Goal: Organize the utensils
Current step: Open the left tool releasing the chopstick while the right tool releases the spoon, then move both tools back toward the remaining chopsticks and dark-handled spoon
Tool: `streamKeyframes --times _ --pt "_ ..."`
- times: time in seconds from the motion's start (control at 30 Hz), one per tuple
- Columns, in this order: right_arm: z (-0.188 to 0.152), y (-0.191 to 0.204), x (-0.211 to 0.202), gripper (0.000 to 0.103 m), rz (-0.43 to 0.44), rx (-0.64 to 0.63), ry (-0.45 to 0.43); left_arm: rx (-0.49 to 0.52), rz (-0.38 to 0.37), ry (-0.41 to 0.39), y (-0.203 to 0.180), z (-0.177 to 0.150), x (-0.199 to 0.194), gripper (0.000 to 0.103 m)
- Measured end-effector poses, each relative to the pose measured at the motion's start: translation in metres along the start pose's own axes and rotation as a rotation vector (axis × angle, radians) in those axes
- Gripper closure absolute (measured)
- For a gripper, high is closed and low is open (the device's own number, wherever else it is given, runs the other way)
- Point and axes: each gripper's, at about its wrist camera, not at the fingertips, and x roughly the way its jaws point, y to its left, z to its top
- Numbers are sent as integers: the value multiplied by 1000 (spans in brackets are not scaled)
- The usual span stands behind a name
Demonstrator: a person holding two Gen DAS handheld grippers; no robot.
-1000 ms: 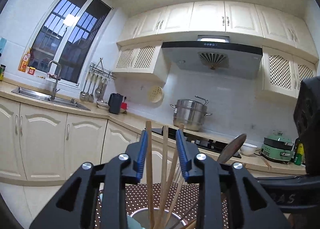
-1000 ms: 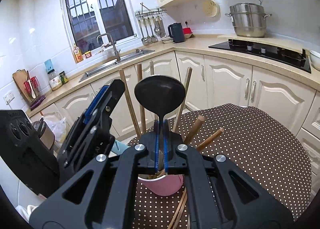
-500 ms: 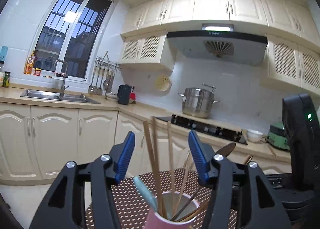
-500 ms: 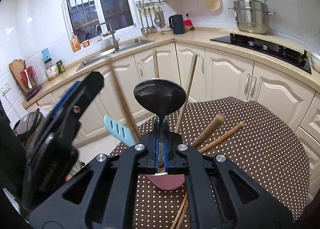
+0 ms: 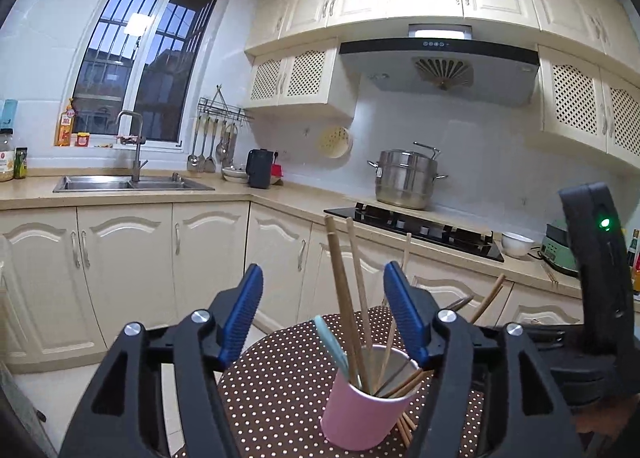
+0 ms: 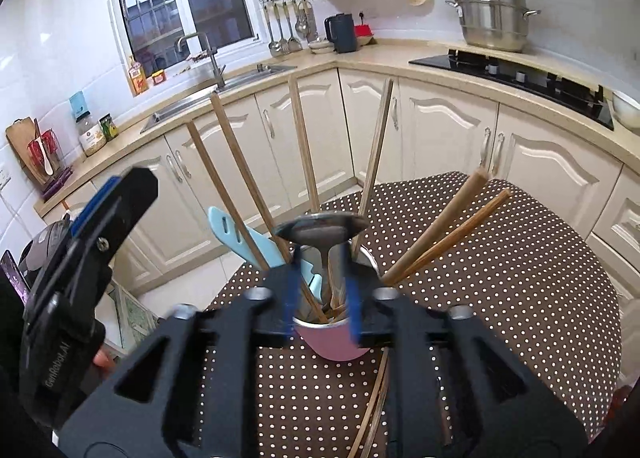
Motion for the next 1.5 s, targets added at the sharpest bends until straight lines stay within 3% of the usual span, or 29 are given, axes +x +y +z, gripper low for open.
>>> streamKeyframes --times 0.03,0.37,0.5,0.7,0.97,1.17,1.33,1.5 --pt "0 2 -6 54 -9 -5 -21 -3 5 0 2 1 -3 40" --pt "-6 4 -51 49 -57 -28 -93 -8 -10 24 3 5 -25 38" --pt "-15 1 -71 47 -94 -41 -108 14 -39 71 -7 2 -32 36" --pt "-38 -17 -92 45 -134 -24 -98 53 -102 250 -26 -21 -28 35" --pt "-82 -51 -94 43 -179 37 -23 86 -214 639 -53 -83 6 36" --pt "-117 -76 -76 43 -177 104 72 84 -208 901 -61 -132 40 36" --pt "-138 -92 -67 43 -166 156 111 77 -172 973 -64 -150 54 36" --pt "-148 -105 -63 43 -158 188 126 103 -128 983 -70 -158 65 36"
